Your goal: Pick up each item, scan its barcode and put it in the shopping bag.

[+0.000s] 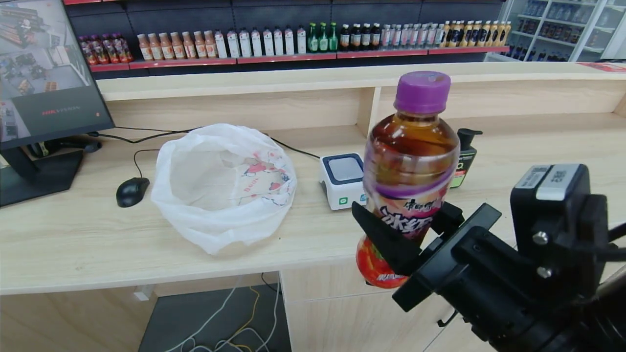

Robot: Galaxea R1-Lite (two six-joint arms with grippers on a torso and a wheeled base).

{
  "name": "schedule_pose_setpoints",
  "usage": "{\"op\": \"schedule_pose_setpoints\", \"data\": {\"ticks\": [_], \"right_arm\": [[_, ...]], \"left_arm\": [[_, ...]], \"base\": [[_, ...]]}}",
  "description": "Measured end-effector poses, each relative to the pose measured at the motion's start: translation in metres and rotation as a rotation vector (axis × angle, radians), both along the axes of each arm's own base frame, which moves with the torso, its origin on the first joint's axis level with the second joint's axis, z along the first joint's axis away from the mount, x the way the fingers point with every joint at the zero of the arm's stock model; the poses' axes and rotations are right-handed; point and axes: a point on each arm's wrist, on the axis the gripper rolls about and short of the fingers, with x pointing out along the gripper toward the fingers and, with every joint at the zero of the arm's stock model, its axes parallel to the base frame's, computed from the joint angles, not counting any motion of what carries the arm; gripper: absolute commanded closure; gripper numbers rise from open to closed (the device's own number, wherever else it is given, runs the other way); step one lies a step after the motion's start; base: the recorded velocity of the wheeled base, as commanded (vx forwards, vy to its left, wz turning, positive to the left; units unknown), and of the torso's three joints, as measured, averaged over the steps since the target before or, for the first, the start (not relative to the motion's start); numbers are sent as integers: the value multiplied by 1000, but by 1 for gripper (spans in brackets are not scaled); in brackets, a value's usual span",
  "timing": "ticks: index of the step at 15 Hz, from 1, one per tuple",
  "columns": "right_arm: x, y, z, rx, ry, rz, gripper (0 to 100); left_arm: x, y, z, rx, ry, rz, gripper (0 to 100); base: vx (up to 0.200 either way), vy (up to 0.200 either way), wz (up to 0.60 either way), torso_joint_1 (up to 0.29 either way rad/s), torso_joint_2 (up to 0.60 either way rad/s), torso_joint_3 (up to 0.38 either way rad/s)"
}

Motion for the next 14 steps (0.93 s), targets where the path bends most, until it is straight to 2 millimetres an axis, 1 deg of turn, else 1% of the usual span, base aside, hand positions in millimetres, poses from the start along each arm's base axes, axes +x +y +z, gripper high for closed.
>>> {"op": "schedule_pose_setpoints", "data": {"ticks": [2,5,7,9,11,14], "right_arm": [[14,-12,3,58,-9,28,100],[31,-32,9,159,-10,-28,100],[40,-44,8,196,7,-76,100],[54,-56,11,216,-4,-143,100],[63,-64,12,224,-10,-184,100],[69,-69,10,217,-9,-221,100]], "left_arm": [[0,0,0,0,1,0,0],[0,0,0,0,0,0,0],[0,0,0,0,0,0,0],[0,0,0,0,0,0,0],[0,0,0,0,0,0,0],[0,0,0,0,0,0,0]], "base": [[0,0,0,0,0,0],[0,0,0,0,0,0],[0,0,0,0,0,0],[0,0,0,0,0,0],[0,0,0,0,0,0],[0,0,0,0,0,0]]}}
